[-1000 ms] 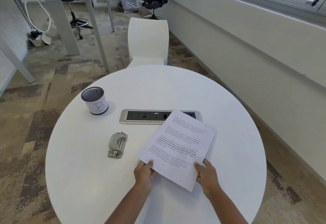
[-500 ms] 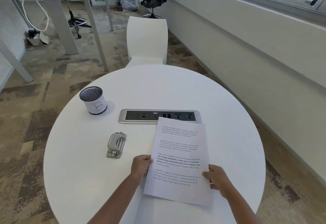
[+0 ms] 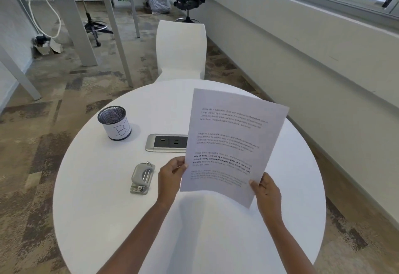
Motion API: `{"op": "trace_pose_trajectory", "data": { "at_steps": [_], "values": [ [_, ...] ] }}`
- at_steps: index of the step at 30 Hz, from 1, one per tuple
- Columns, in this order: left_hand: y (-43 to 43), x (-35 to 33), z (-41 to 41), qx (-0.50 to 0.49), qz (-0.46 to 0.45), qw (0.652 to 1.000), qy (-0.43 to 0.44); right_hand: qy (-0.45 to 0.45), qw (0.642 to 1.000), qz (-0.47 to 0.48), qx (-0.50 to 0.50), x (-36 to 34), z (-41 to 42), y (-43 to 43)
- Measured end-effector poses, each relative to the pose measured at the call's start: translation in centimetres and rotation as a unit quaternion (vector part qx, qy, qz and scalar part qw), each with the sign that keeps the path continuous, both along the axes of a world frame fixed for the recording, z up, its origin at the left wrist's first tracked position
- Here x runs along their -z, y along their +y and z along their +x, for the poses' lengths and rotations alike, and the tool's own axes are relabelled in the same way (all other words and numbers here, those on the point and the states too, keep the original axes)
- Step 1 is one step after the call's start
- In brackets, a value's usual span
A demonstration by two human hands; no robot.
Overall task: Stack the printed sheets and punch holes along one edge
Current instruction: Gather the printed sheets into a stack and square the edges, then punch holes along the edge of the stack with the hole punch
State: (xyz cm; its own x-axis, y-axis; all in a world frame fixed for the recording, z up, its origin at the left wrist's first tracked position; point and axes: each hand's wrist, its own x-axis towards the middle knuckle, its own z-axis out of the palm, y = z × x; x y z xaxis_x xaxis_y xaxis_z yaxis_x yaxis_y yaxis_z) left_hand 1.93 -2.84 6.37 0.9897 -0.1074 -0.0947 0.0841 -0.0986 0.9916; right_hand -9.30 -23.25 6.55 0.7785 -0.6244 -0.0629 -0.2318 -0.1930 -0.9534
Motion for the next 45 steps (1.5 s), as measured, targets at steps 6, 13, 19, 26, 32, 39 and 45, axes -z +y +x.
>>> {"op": "trace_pose_trajectory", "data": {
  "at_steps": [6,13,19,26,32,39,45],
  "values": [
    [0.8,1.1,0.0,0.005,0.016,1.0,-0.012,-0.006,1.0,0.015,-0.025,0.3,0.1,0.9],
    [1.5,1.3,1.0,0.038,-0.006,0.999,0.019,0.001,0.999,0.027,-0.031,0.7,0.1,0.5],
    [4.4,1.3,2.6,-0.069,0.193,0.979,0.019,0.062,0.994,0.094,-0.014,1.4,0.1,0.0],
    [9.5,3.0,4.7,-0.053,0.388,0.904,0.169,0.12,0.981,0.153,0.003,2.6,-0.9,0.6],
    [10.8,3.7,6.6,-0.037,0.288,0.938,0.19,0.153,0.972,0.176,-0.002,2.9,-1.0,1.3],
    [10.1,3.8,6.8,-0.043,0.136,0.963,0.23,0.164,0.965,0.206,-0.01,2.4,-1.5,2.2],
    [9.4,2.9,5.6,0.042,-0.032,0.956,0.29,0.155,0.962,0.221,-0.032,1.9,-1.8,2.4]
  ]
}}
